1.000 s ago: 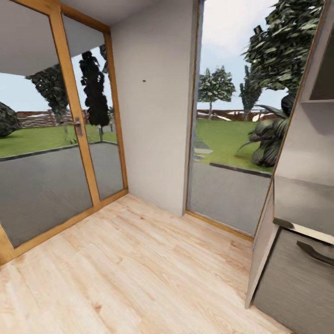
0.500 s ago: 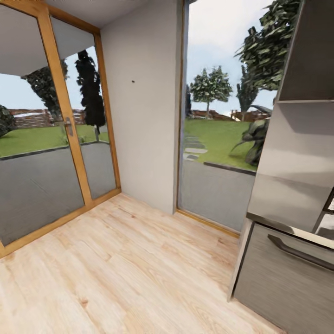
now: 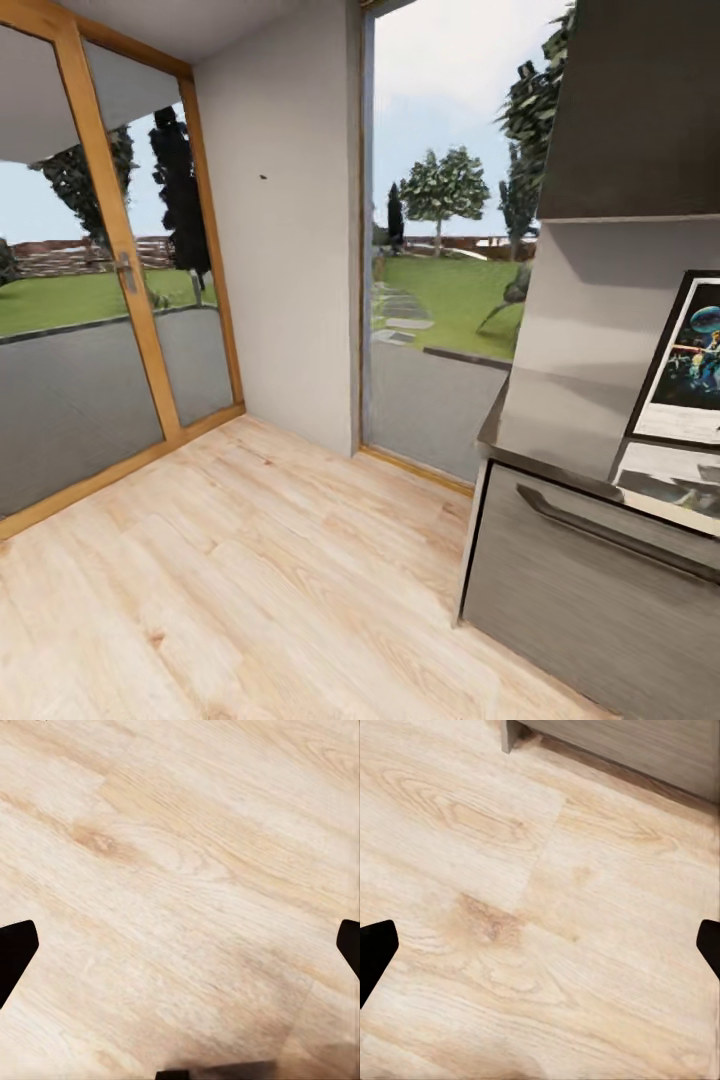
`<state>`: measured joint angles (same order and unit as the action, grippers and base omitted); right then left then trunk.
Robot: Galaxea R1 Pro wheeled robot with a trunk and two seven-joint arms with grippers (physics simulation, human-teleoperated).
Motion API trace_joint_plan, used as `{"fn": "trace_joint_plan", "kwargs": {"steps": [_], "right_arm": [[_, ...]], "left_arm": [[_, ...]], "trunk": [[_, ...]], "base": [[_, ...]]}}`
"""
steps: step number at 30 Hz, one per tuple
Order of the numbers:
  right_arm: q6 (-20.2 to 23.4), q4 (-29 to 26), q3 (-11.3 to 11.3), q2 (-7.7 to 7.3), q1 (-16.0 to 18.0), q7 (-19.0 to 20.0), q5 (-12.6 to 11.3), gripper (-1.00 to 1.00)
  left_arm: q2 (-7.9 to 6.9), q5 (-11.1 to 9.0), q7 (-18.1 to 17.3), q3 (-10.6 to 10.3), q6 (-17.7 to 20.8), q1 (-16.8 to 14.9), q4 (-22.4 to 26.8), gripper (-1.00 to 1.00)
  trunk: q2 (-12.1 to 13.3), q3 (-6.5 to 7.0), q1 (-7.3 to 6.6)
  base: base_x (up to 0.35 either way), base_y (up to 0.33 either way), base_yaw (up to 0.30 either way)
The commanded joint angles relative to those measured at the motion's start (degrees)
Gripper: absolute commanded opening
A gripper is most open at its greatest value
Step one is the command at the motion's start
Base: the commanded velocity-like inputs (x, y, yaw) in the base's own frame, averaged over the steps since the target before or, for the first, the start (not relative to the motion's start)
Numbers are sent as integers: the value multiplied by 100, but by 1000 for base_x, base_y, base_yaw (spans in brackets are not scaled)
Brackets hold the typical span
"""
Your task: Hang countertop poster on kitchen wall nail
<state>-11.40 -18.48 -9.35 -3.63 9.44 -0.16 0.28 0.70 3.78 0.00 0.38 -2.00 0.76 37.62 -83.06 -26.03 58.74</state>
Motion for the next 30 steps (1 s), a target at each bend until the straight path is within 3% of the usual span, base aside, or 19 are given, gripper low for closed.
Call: {"fn": "trace_joint_plan", "kwargs": {"steps": [1, 7, 20, 30], "right_arm": [[-20, 8, -12, 3, 5, -2, -9, 100], [-20, 4, -26, 3, 5, -3, -23, 100], [-20, 2, -33, 3, 5, -7, -19, 100], [-20, 2, -40, -6, 5, -7, -19, 100]], "left_arm": [[0, 42, -1, 5, -10, 3, 8, 100], [0, 44, -2, 5, -9, 3, 8, 100], [0, 44, -3, 12, -11, 3, 8, 100], [0, 44, -2, 6, -11, 2, 8, 100]], "trunk": [[-2, -5, -1], [-2, -5, -1], [-2, -5, -1], [-2, -5, -1]], "base": [[-47, -51, -277], [-62, -22, -269], [-282, -2, -128], [-47, 0, -286]]}}
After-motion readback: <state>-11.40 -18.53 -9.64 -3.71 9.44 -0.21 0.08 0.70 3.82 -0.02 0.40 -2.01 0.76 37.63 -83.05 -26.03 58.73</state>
